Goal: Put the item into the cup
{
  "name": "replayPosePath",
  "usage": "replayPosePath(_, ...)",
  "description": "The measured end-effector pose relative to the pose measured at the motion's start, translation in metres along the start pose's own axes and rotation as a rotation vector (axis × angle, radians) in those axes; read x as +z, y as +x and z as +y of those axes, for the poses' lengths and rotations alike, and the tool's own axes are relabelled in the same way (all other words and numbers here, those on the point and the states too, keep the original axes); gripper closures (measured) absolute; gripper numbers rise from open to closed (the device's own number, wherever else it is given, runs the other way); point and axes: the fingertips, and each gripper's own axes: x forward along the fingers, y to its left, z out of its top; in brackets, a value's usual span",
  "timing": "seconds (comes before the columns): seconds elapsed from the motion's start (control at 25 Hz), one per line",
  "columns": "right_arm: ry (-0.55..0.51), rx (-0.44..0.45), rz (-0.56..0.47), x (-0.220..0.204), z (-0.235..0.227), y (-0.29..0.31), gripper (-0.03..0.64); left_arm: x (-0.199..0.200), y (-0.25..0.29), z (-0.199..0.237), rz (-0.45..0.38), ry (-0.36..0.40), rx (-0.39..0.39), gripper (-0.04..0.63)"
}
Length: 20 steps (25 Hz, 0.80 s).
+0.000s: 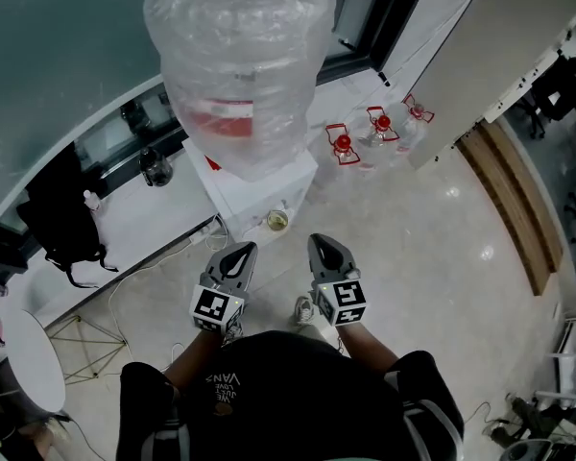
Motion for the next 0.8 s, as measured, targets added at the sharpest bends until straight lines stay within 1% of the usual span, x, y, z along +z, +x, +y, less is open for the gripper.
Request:
replayPosePath(0.2,-0.014,0.01,-0.004,0.006,0.005,-0.006,0.568,0.004,-0.007,0.001,-0.009,-0.003,0.008,0.575)
replayPosePath(0.32,-0.004,0.013,-0.017,0.012,0.004,-0.011,0.569,0.007,-0.01,0.003,-0.014,-0.003,0.019,0.575)
replayPosePath(0.4,0.004,0.017,-0.023,0.016,0.005,-0.016,0.571,0.007,-0.012,0.004,-0.008,0.011,0.027,0.575)
replayPosePath(0.52,0.008,0.023,-0.029,0.018,0.006,-0.021,0.571,0.007,-0.014,0.005,0.012,0.054,0.032,0.575)
replayPosePath(0.64,0.019,0.026,-0.029,0.018,0.006,-0.025,0.572,0.012,-0.013,0.0,-0.011,0.004,0.03,0.575)
replayPosePath(0.8,0.026,0.024,-0.028,0.017,0.006,-0.026,0.572,0.011,-0.013,-0.004,-0.011,-0.004,0.026,0.575)
